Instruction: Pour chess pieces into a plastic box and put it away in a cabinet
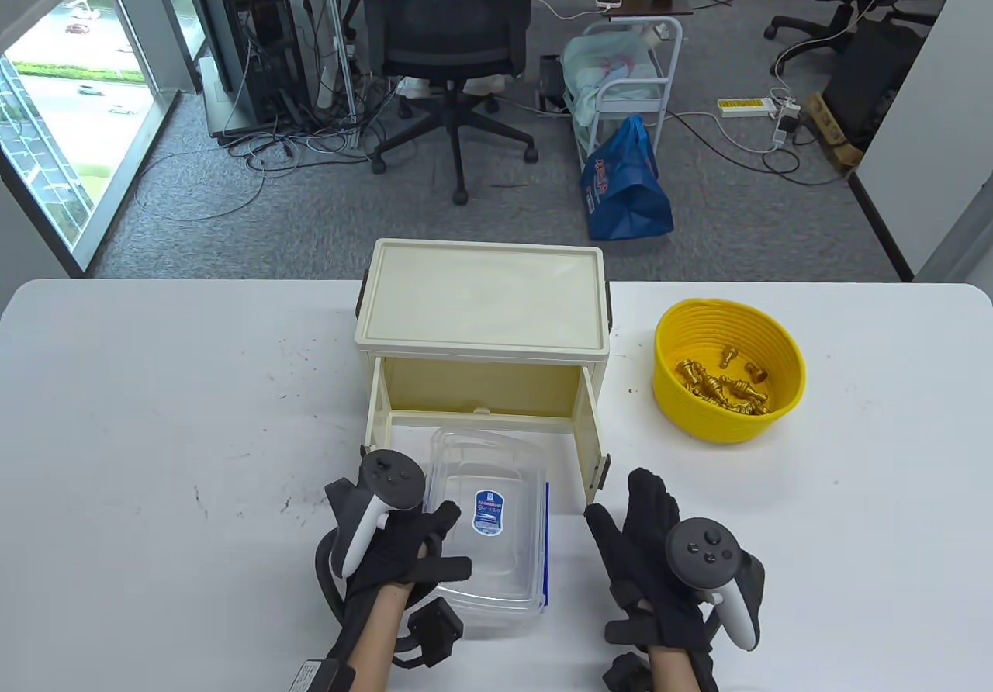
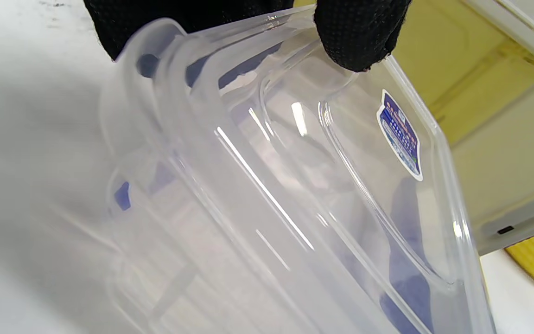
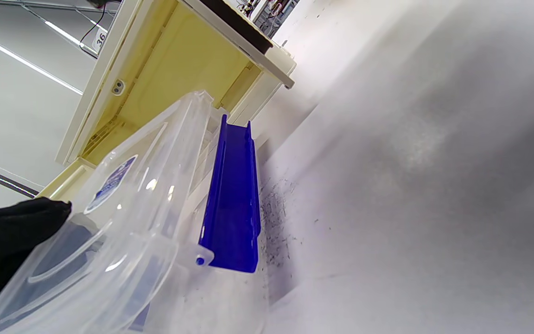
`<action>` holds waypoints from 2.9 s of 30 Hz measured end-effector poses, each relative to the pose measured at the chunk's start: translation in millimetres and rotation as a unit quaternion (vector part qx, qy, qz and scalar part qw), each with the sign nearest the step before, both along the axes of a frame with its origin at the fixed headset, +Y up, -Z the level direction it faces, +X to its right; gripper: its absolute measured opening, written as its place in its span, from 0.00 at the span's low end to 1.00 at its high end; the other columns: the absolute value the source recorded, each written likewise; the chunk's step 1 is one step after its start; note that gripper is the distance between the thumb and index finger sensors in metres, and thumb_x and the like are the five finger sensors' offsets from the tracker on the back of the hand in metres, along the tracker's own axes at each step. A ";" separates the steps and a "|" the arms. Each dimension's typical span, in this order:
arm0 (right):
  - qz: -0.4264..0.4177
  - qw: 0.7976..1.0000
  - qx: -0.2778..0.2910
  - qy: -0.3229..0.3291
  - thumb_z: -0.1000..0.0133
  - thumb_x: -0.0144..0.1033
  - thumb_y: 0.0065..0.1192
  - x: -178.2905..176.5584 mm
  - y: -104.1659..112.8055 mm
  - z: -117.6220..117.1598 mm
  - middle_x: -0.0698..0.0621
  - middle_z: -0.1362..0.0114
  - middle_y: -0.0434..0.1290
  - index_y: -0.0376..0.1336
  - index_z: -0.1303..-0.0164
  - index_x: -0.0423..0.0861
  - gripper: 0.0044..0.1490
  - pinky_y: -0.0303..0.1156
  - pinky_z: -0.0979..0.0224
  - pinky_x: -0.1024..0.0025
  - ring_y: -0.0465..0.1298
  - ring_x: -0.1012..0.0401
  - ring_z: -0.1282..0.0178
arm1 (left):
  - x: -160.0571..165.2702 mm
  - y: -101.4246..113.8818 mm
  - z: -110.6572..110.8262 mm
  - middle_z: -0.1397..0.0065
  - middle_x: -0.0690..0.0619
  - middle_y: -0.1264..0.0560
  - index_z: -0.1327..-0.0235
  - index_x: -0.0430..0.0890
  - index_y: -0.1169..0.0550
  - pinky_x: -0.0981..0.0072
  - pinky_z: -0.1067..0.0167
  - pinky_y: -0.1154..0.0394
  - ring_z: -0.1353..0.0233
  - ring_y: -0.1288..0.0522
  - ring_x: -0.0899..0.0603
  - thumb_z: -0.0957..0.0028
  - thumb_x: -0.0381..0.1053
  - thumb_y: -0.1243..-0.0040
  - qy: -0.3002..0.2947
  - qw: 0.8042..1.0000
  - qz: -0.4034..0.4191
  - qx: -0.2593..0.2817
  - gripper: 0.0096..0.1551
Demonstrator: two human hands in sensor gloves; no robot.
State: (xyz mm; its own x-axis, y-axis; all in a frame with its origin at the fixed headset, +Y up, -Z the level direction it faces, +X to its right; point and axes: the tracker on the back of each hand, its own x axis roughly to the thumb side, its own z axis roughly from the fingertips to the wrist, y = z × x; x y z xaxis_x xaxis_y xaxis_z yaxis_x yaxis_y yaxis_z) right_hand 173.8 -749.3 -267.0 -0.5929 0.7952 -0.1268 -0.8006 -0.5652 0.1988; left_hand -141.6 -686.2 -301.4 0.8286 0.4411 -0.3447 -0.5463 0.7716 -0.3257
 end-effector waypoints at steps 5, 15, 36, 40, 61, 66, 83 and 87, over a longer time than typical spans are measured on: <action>-0.001 1.000 -0.006 0.002 0.34 0.67 0.47 0.2 -2.3 -1.0 0.41 0.06 0.34 0.30 0.09 0.47 0.57 0.34 0.20 0.32 0.34 0.36 0.10 | 4.8 11.8 2.7 0.31 0.38 0.21 0.19 0.34 0.30 0.55 0.47 0.16 0.42 0.15 0.42 0.30 0.57 0.41 -0.002 0.999 0.027 0.021 0.37; 0.008 1.000 -0.005 -0.001 0.35 0.67 0.47 -1.2 -0.3 0.3 0.41 0.06 0.34 0.31 0.09 0.47 0.58 0.34 0.20 0.32 0.34 0.36 0.10 | -2.5 14.5 6.2 0.36 0.43 0.19 0.17 0.32 0.32 0.56 0.47 0.16 0.45 0.15 0.45 0.29 0.51 0.43 0.007 0.972 0.223 0.070 0.34; 0.023 1.000 0.017 0.006 0.35 0.68 0.47 -5.3 5.9 4.2 0.41 0.06 0.35 0.32 0.09 0.47 0.58 0.34 0.20 0.31 0.35 0.37 0.10 | -115.2 203.5 -4.9 0.37 0.44 0.17 0.24 0.40 0.25 0.60 0.51 0.16 0.45 0.15 0.44 0.28 0.53 0.43 0.038 0.961 0.126 0.242 0.26; 0.023 1.000 0.018 0.005 0.35 0.68 0.47 -5.1 5.9 4.4 0.41 0.06 0.35 0.32 0.09 0.47 0.58 0.34 0.20 0.31 0.35 0.37 0.10 | -139.0 214.1 -9.9 0.36 0.45 0.18 0.26 0.43 0.23 0.60 0.51 0.16 0.45 0.15 0.44 0.29 0.53 0.42 0.083 0.964 0.032 0.252 0.24; 0.036 0.999 0.021 0.007 0.35 0.69 0.46 -5.8 6.3 4.5 0.41 0.06 0.34 0.32 0.08 0.47 0.58 0.33 0.20 0.32 0.34 0.37 0.10 | -186.0 -2.7 -100.3 0.37 0.48 0.17 0.36 0.52 0.20 0.58 0.48 0.16 0.43 0.15 0.44 0.34 0.57 0.38 0.112 0.940 -0.316 0.067 0.18; 0.044 0.999 0.021 0.007 0.35 0.69 0.46 -7.0 6.6 5.0 0.41 0.05 0.34 0.32 0.08 0.47 0.58 0.33 0.20 0.32 0.34 0.37 0.10 | -181.1 -39.2 -110.7 0.37 0.50 0.17 0.36 0.52 0.20 0.58 0.47 0.16 0.44 0.16 0.43 0.34 0.58 0.38 0.076 0.936 -0.343 0.026 0.19; 0.072 0.997 0.027 0.013 0.35 0.69 0.47 -13.7 8.3 6.7 0.41 0.05 0.34 0.32 0.08 0.47 0.58 0.33 0.20 0.32 0.34 0.37 0.09 | -181.8 -16.2 -87.8 0.18 0.41 0.26 0.12 0.44 0.32 0.42 0.33 0.23 0.25 0.23 0.36 0.32 0.64 0.46 0.056 0.950 -0.293 0.093 0.40; 0.078 0.996 0.020 0.021 0.35 0.69 0.47 -17.7 4.1 5.1 0.41 0.05 0.34 0.32 0.08 0.47 0.58 0.33 0.20 0.32 0.34 0.37 0.09 | -167.3 29.9 -59.0 0.14 0.36 0.31 0.08 0.40 0.36 0.38 0.28 0.27 0.20 0.28 0.31 0.32 0.65 0.47 0.043 0.962 -0.183 0.197 0.45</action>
State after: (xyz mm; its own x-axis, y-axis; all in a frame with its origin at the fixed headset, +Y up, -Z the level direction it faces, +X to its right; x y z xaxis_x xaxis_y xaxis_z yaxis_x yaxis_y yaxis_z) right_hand 156.1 -745.2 -261.9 -0.7144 0.6963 -0.0694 -0.6932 -0.6909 0.2052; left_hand -309.0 -656.2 -360.4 0.9294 0.2356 -0.2840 -0.2262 0.9718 0.0661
